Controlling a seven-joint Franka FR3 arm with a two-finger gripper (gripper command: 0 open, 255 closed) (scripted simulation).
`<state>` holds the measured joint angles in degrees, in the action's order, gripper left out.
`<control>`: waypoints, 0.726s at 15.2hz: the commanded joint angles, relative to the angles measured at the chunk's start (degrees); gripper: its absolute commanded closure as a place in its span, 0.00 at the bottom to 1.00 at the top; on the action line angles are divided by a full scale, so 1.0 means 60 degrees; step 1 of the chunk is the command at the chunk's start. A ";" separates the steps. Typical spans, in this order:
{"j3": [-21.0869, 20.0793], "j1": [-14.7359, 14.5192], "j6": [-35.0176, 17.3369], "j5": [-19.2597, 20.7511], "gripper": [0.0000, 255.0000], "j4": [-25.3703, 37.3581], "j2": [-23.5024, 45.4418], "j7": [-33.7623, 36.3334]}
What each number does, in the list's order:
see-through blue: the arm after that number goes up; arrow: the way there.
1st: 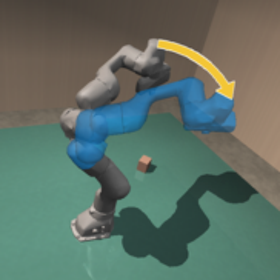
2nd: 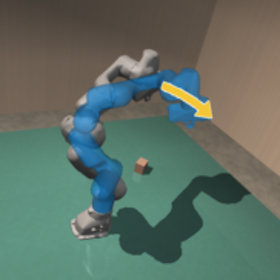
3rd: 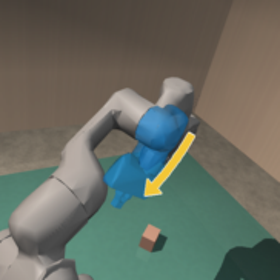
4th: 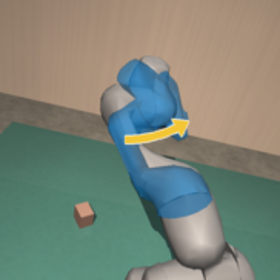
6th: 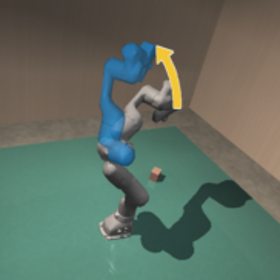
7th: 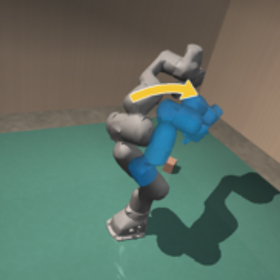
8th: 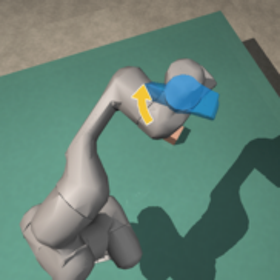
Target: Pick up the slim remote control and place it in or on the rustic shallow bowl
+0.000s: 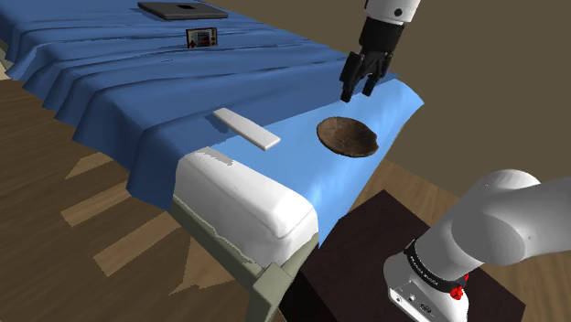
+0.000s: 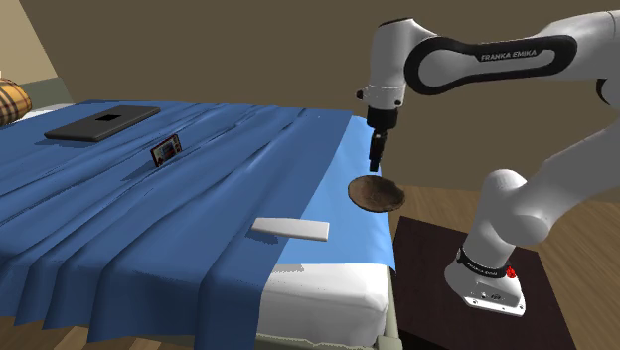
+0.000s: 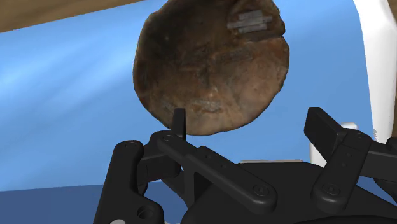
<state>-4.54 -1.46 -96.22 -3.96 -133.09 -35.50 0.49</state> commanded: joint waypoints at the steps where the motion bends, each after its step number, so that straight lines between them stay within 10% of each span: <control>1: -0.0249 -0.0120 -0.0371 -0.0078 0.00 0.0279 0.0608 0.0139; 11: -0.1394 -0.0572 -0.2000 0.0067 0.00 0.1865 0.3716 0.0885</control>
<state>-12.17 -4.65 -107.00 -3.93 -123.27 -15.73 5.21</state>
